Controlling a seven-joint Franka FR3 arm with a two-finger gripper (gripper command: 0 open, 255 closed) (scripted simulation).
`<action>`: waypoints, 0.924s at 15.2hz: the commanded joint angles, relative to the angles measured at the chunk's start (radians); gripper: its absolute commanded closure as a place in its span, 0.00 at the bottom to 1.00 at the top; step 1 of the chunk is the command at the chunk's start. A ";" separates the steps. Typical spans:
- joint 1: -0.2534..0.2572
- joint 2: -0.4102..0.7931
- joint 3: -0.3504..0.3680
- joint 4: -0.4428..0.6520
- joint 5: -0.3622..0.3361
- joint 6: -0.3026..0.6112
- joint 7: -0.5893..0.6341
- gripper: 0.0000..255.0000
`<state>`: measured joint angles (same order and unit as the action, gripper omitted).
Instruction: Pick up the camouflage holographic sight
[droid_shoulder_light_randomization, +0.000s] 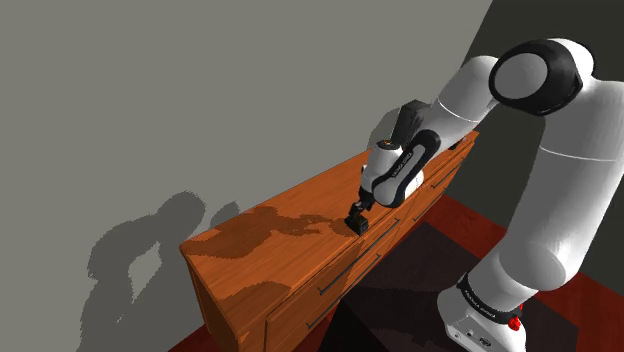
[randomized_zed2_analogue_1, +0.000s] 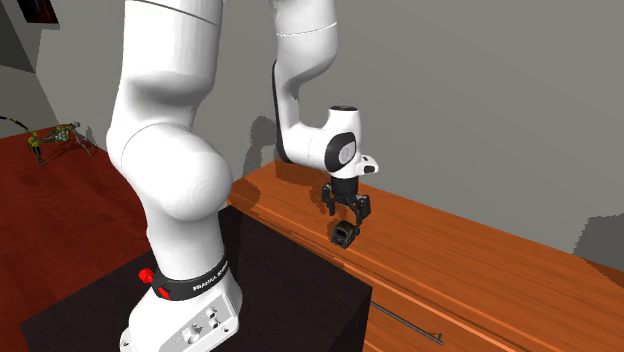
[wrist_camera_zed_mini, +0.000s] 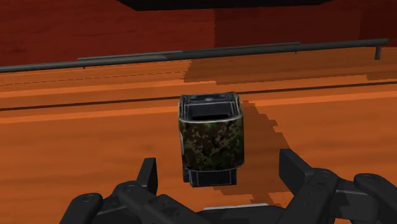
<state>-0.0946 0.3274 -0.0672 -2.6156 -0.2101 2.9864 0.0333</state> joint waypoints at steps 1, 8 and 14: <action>-0.007 0.068 -0.004 0.031 -0.002 0.045 -0.004 0.00; 0.012 0.186 -0.023 0.070 -0.007 0.124 0.010 0.00; 0.011 0.186 -0.022 0.071 -0.007 0.123 0.009 1.00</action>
<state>-0.0834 0.5131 -0.0896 -2.5451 -0.2176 3.1097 0.0427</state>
